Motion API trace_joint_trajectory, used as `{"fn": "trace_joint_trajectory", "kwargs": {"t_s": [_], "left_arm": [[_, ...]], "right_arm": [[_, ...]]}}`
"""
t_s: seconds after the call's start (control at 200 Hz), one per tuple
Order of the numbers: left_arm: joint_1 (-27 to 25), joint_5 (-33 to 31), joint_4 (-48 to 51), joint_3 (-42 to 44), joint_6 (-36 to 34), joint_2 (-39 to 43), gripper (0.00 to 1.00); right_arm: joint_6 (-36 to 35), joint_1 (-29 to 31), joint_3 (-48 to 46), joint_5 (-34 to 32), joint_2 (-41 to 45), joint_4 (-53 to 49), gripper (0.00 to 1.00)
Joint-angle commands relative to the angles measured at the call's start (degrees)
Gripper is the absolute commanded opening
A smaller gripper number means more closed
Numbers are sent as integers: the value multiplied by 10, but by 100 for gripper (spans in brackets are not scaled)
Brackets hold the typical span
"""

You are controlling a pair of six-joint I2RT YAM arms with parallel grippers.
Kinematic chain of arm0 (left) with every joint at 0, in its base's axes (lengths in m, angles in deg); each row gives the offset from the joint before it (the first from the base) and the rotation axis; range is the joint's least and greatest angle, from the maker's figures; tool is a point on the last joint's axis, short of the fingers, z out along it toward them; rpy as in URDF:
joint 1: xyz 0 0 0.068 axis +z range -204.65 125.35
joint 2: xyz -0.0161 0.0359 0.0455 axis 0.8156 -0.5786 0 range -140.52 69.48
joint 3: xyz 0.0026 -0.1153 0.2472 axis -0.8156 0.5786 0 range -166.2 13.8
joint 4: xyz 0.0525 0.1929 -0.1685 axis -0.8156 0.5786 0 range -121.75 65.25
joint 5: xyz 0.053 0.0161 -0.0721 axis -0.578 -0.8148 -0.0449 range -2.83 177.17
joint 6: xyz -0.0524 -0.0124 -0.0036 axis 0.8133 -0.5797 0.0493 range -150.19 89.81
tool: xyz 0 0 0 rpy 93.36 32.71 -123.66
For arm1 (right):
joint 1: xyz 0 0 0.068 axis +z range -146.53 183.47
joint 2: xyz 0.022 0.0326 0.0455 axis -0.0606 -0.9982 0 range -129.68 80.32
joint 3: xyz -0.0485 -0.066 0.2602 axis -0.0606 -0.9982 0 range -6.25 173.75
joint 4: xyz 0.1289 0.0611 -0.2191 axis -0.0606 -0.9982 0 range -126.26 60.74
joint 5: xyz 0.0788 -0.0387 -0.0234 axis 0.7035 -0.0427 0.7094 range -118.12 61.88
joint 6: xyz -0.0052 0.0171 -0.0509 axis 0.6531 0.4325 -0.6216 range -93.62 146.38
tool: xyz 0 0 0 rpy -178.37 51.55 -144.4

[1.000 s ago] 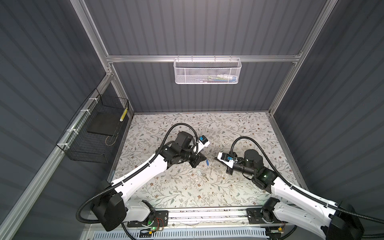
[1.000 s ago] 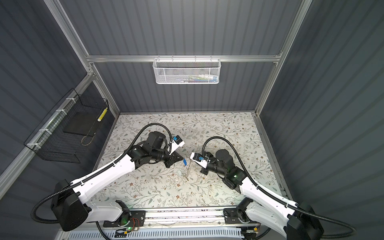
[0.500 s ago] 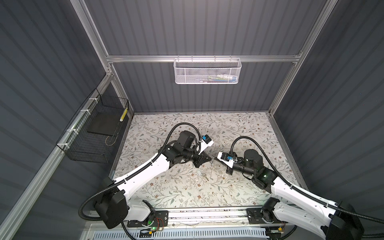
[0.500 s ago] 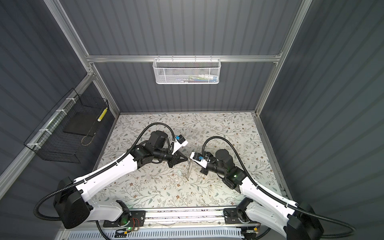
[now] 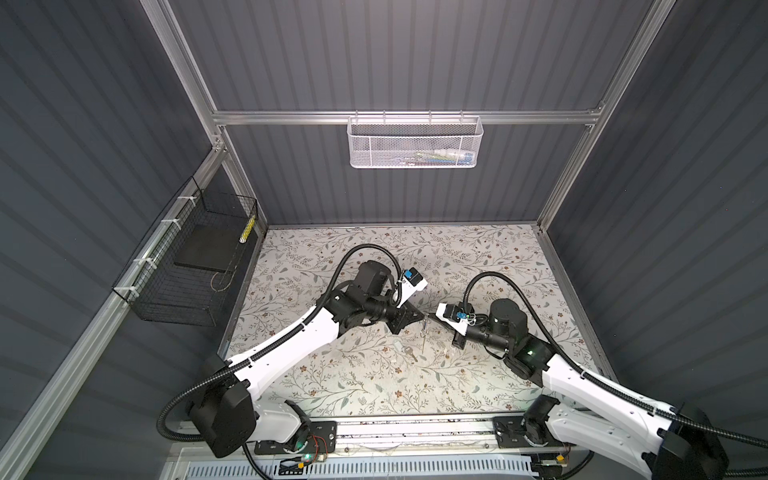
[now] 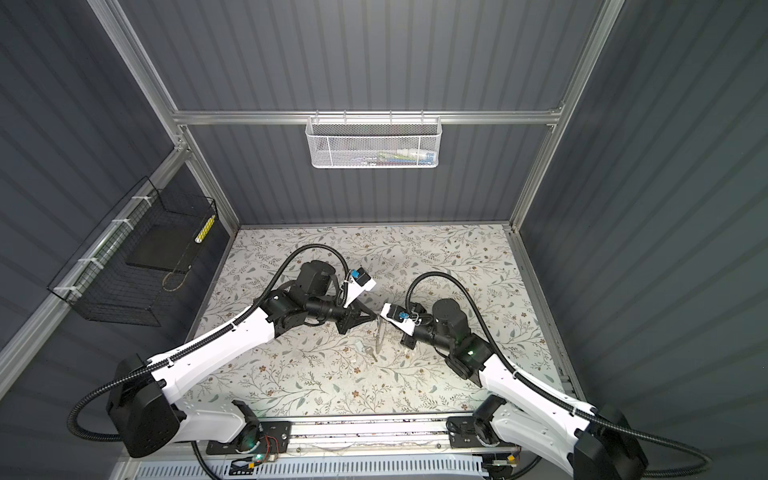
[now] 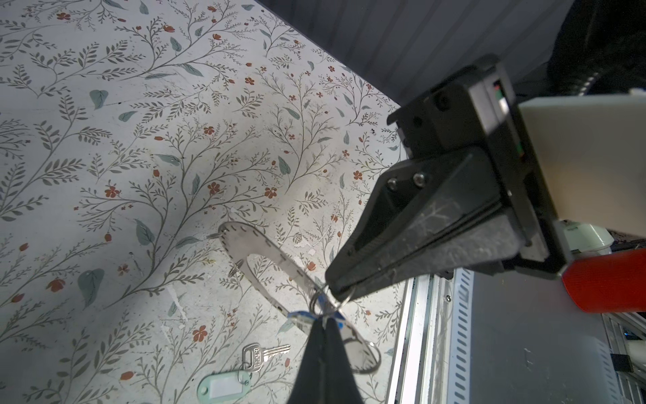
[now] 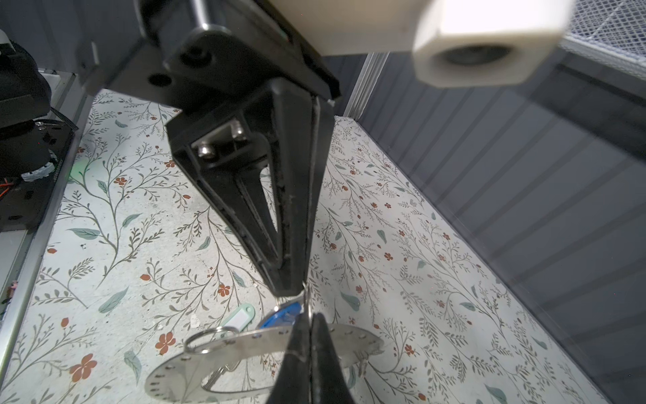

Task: Put the keys on the keyring
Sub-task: 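Hold the blue-tagged key's ring against the split keyring held by the right gripper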

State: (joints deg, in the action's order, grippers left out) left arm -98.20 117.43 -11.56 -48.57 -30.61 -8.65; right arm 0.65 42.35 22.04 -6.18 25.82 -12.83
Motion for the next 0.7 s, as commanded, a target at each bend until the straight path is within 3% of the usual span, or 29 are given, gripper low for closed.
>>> {"fn": "trace_joint_trajectory", "kwargs": {"t_s": [0.0,0.695], "left_arm": [[-3,-11,-9,-4,12,15,0],[7,0,-28,16,39,35,0]], "right_arm": [[2,-2,-7,22,11,28,0],[11,-2,-49,42,36,96,0]]}}
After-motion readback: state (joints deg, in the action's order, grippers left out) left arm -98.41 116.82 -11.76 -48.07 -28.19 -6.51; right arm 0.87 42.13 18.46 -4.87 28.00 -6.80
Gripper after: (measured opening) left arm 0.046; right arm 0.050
